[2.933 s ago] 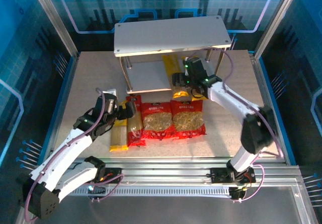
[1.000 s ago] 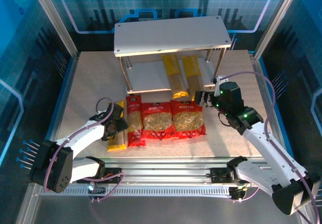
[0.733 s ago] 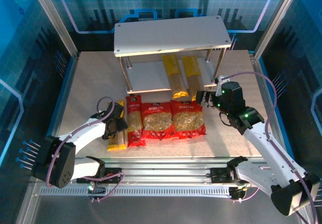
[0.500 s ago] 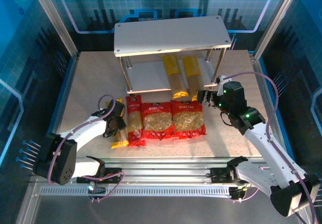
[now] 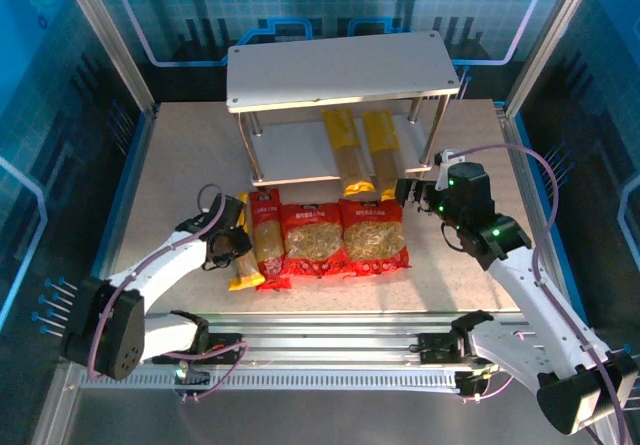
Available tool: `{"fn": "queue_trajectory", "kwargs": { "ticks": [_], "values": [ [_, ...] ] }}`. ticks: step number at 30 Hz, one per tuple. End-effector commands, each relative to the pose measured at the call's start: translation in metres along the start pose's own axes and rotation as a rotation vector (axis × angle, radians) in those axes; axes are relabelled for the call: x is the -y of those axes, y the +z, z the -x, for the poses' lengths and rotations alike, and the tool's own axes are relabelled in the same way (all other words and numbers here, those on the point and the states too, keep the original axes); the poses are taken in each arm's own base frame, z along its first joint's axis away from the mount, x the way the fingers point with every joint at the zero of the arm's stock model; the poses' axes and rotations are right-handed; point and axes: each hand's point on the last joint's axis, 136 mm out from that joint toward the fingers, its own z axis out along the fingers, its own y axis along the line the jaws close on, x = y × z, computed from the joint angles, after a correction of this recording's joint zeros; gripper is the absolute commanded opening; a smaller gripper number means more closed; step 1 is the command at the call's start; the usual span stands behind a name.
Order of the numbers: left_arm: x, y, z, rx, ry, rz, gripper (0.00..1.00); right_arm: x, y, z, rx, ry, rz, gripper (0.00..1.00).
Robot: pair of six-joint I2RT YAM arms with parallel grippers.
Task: Place and organize the pasta boxes and bags onto the shelf
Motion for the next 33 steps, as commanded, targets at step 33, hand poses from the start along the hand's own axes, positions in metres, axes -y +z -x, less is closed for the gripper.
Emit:
{"fn": "queue_trajectory", "kwargs": {
  "ticks": [33],
  "values": [
    [0.206,-0.115,0.079,0.183,0.164,-0.617,0.0,-0.003,0.019,0.003,-0.053,0.021,-0.002,0.94]
  ]
}}
